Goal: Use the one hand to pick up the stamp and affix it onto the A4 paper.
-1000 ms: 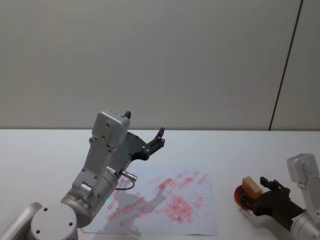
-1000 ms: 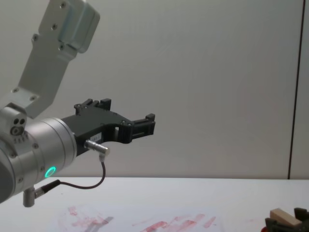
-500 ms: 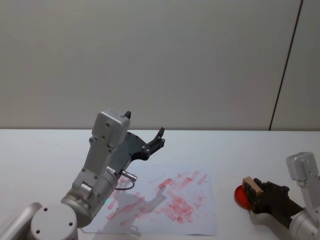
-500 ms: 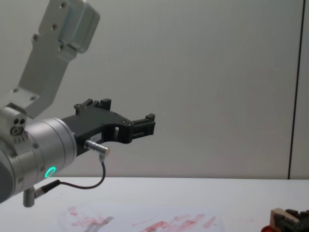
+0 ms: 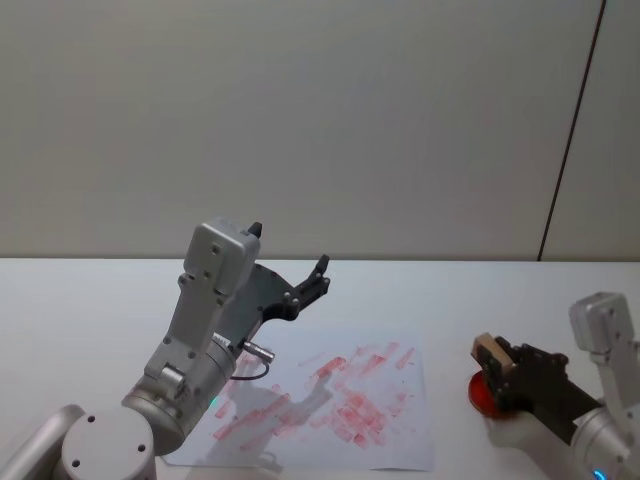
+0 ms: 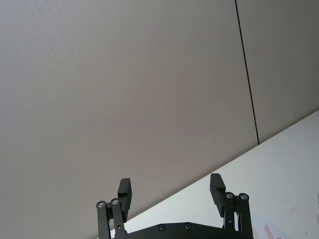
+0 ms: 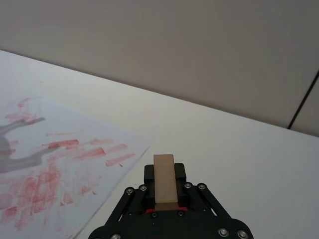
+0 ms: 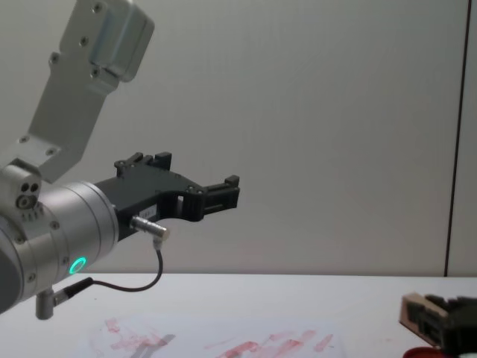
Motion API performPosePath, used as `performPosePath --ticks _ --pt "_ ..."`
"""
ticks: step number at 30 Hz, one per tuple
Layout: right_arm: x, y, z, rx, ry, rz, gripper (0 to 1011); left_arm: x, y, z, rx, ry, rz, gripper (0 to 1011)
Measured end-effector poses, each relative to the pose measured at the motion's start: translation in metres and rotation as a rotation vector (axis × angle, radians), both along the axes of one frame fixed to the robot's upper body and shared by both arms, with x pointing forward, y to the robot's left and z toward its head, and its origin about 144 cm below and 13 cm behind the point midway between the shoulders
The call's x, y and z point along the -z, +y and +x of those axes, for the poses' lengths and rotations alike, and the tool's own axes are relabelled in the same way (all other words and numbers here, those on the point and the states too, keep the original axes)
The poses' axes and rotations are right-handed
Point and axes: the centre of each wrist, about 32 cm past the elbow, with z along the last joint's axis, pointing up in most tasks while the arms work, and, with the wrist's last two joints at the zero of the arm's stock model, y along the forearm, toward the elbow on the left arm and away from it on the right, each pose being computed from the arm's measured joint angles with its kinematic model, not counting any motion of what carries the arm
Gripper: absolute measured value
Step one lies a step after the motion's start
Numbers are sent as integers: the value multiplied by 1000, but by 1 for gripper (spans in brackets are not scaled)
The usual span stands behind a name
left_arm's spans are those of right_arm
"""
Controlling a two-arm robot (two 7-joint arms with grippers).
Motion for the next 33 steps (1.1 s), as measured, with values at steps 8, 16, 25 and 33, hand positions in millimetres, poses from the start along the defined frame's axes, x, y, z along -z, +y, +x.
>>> performPosePath --ticks 8,16,25,33 --pt "-12 15 0 -85 -38 20 217 0 0 0 0 0 0 1003" --pt "-16 30 -4 -163 -35 35 217 0 0 0 0 0 0 1002" --pt "-11 42 -14 -231 -5 34 217 0 0 0 0 0 0 1003" --pt "-5 46 -21 -264 24 21 217 0 0 0 0 0 0 1003"
